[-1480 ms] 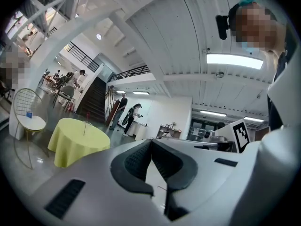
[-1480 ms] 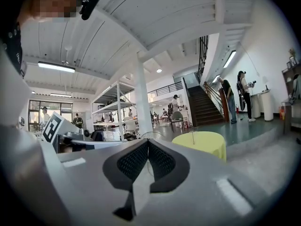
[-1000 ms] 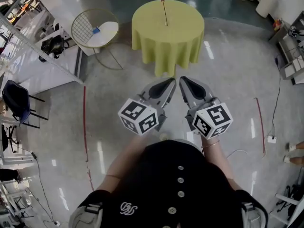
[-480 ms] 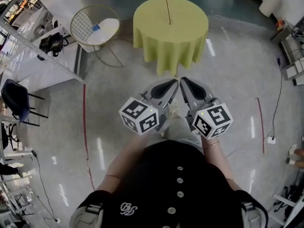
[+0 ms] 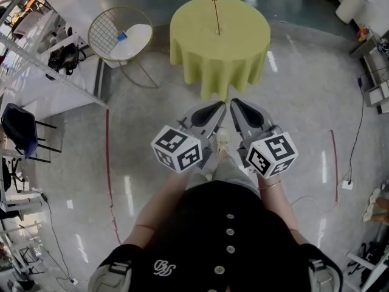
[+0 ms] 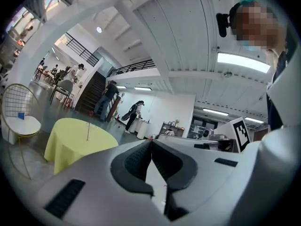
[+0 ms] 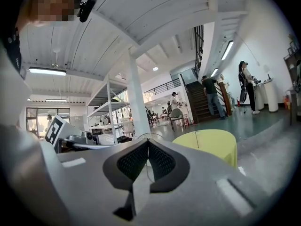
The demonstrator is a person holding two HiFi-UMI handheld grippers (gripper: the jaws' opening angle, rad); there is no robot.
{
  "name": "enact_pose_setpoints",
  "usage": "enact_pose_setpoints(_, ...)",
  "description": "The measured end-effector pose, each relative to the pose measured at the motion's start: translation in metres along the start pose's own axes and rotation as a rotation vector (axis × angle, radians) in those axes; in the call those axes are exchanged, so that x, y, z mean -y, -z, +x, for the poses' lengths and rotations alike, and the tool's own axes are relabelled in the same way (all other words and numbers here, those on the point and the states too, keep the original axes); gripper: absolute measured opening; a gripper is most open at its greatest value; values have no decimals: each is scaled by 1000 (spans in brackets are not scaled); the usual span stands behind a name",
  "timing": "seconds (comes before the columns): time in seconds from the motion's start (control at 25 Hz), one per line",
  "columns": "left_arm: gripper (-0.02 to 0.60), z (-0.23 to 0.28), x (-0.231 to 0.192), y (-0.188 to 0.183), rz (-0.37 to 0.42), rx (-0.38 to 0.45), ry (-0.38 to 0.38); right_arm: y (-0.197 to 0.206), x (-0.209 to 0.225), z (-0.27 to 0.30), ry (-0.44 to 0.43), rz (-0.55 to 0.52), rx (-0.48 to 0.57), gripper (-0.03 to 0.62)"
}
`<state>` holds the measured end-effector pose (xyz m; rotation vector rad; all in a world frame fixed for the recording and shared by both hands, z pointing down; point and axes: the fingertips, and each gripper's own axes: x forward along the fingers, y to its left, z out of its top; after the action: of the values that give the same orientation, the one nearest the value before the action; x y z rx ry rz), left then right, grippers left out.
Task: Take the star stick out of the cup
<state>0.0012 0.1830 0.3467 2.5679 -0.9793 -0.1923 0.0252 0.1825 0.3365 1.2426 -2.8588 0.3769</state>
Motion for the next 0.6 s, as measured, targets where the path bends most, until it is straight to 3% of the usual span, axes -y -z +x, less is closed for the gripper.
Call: enact_pose_setpoints(0.6,12,95,-91,-33,-48,4,-46,-19,94,99,-68,2,-70,5)
